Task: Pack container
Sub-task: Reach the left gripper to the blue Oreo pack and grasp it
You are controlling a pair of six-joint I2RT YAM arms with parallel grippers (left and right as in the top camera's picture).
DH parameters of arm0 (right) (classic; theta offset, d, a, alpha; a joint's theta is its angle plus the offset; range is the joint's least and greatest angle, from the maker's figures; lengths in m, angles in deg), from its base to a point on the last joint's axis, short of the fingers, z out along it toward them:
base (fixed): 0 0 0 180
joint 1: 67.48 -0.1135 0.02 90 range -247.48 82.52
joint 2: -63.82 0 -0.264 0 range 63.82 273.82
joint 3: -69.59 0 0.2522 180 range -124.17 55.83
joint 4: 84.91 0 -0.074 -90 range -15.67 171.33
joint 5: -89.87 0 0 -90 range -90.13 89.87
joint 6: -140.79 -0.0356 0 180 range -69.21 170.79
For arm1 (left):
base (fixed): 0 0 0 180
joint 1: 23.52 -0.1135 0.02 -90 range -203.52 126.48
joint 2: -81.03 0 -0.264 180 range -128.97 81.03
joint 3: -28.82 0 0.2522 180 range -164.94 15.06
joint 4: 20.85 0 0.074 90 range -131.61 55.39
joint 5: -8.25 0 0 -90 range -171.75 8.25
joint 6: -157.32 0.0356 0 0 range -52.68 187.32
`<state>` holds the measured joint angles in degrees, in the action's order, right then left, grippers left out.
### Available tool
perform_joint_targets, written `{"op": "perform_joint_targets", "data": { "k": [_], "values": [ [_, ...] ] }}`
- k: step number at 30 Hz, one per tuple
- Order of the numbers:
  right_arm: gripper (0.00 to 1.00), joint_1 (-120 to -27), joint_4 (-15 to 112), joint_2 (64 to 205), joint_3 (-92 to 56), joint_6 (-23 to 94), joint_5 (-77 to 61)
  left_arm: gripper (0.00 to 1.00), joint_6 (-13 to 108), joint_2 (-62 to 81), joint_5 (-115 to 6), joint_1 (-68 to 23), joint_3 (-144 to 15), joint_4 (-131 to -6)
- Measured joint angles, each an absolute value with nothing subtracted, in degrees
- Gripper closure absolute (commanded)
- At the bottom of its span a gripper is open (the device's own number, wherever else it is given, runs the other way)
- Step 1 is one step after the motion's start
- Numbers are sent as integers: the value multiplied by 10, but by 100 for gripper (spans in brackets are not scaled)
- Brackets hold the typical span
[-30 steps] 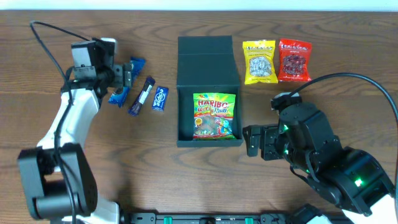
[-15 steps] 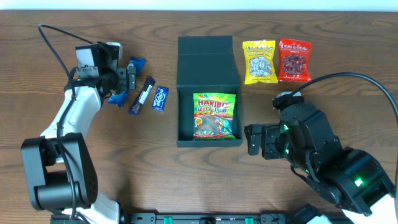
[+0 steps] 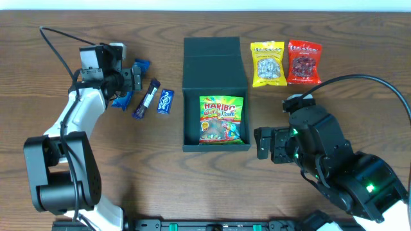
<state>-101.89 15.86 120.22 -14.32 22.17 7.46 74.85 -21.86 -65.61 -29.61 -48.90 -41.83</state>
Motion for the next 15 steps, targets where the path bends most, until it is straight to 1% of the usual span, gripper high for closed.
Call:
{"op": "perform_joint_targets", "data": {
  "k": [9,15],
  "values": [
    [1,-1019,159,1202,-143,222,84,5,748,-269,-673,-296,-489,-419],
    [1,-1019,159,1202,-143,222,86,4,748,-277,-704,-296,-489,-418]
  ]
}}
